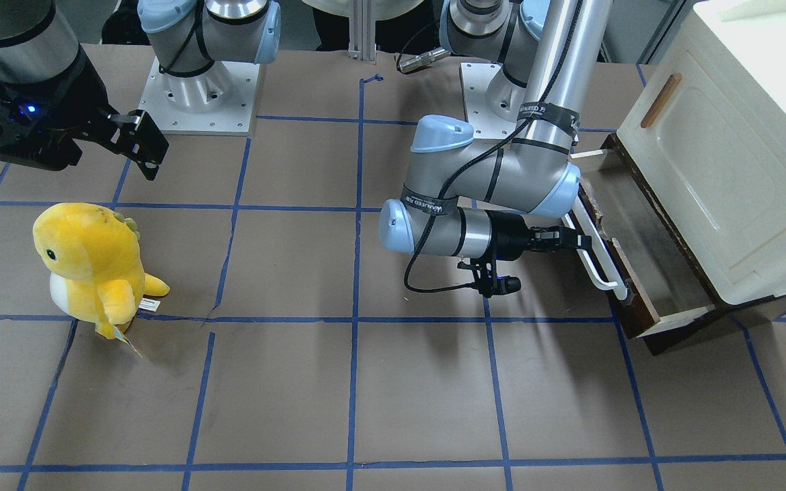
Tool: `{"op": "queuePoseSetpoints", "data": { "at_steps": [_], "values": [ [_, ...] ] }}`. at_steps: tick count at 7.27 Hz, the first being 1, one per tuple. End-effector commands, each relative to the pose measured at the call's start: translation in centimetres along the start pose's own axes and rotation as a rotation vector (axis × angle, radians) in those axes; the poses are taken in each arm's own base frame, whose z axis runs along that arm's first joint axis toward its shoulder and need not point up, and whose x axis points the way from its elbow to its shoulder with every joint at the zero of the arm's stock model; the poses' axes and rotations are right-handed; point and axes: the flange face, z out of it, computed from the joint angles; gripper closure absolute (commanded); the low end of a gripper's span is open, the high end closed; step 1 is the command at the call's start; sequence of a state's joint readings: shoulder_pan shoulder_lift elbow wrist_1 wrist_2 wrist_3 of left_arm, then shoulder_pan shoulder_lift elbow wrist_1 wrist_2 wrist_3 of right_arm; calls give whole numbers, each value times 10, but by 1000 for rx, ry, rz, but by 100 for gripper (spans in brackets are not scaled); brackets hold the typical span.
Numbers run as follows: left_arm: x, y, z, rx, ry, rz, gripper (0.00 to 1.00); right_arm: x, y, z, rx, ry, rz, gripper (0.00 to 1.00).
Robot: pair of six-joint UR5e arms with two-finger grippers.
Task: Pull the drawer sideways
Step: 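Pull the handle with the left gripper, sliding the drawer out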
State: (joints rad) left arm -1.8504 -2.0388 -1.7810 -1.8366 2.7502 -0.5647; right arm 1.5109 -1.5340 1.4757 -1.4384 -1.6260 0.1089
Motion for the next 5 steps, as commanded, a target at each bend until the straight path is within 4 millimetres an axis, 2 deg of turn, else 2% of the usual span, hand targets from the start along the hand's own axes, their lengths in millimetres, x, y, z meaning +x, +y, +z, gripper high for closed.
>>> {"op": "queuePoseSetpoints", "data": {
  "at_steps": [1,3,4,5],
  "values": [
    [-2,0,-2,6,1,-13,43,0,0,0,0,0,0,0],
    [-15,1,-7,14,17,-45,20,0,0,0,-1,0,0,0],
    [-20,2,-11,-10,77,-68,19,0,0,0,0,0,0,0],
    [-33,3,-20,-20,136,-94,19,0,0,0,0,0,0,0]
  ]
}}
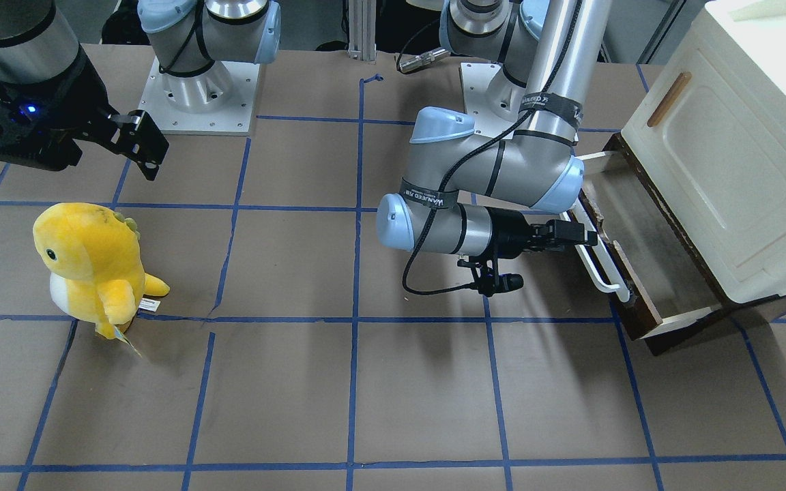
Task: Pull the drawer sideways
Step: 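Pull the handle with the left gripper, sliding the drawer out, then open the left gripper and release the handle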
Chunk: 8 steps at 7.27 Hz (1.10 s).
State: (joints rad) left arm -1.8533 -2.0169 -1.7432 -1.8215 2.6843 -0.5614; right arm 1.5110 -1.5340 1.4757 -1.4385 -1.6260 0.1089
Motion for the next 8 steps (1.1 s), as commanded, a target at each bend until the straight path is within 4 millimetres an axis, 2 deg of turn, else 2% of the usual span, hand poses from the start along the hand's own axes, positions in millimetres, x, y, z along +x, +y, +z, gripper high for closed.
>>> {"op": "queuePoseSetpoints", "data": {
  "at_steps": [1,2,3,4,6,8],
  "values": [
    [-36,8,-27,-29,194,-20,21,0,0,0,0,0,0,0],
    [-66,20,-49,-40,369,-39,30,0,0,0,0,0,0,0],
    [-93,37,-66,-40,520,-92,30,0,0,0,0,0,0,0],
    [-111,56,-78,-39,637,-125,30,0,0,0,0,0,0,0],
    [-151,104,-95,-19,853,-190,30,0,0,0,-1,0,0,0],
    [-200,146,-96,29,1050,-254,30,0,0,0,0,0,0,0]
  ]
}}
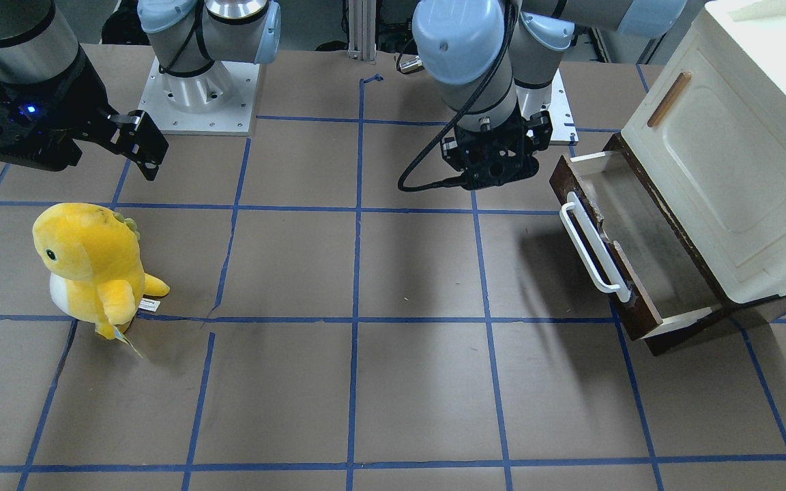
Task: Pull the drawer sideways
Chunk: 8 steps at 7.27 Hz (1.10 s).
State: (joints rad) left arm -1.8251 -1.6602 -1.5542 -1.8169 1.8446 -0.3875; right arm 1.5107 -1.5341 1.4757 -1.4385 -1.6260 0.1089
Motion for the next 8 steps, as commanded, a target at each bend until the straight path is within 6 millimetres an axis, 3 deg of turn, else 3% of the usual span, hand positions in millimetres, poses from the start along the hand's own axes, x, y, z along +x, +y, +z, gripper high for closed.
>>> {"op": "queuePoseSetpoints", "data": {
  "at_steps": [1,3,6,8],
  "values": [
    [-37,27,-40,50,187,-37,30,0,0,0,0,0,0,0],
    [-61,11,-47,133,285,-39,30,0,0,0,0,0,0,0],
    [-62,8,-51,137,365,-41,29,0,0,0,0,0,0,0],
    [-73,1,-52,149,377,-47,27,0,0,0,0,0,0,0]
  ]
}}
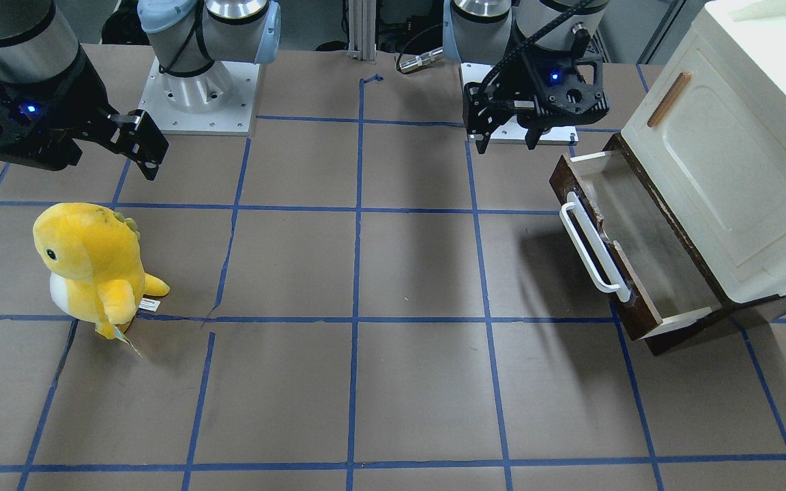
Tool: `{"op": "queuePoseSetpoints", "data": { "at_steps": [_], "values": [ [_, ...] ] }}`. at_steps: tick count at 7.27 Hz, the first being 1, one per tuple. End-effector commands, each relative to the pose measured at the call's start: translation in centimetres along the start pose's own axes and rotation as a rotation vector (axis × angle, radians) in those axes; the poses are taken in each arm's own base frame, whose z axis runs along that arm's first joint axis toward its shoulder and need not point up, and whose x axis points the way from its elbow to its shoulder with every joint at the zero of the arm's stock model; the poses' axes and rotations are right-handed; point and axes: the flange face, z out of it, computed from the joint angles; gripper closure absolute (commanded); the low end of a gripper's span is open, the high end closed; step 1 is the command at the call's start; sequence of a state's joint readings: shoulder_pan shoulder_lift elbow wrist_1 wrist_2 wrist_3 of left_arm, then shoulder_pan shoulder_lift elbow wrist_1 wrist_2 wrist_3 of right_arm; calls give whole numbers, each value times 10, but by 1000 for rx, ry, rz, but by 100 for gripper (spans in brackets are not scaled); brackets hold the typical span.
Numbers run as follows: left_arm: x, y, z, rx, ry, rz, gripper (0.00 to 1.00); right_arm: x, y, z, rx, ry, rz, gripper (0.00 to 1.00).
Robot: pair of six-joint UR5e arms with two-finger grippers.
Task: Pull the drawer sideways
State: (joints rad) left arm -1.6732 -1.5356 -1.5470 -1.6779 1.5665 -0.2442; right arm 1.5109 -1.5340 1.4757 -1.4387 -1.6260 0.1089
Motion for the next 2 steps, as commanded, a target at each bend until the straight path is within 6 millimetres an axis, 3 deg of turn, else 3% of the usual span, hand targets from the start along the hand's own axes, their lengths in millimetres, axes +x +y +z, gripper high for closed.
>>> {"op": "queuePoseSetpoints", "data": {
  "at_steps": [1,2],
  "values": [
    [-4,-3,-5,15,12,10,26,0,0,0,0,0,0,0],
    [-4,-3,-5,16,14,16,20,0,0,0,-1,0,0,0]
  ]
}}
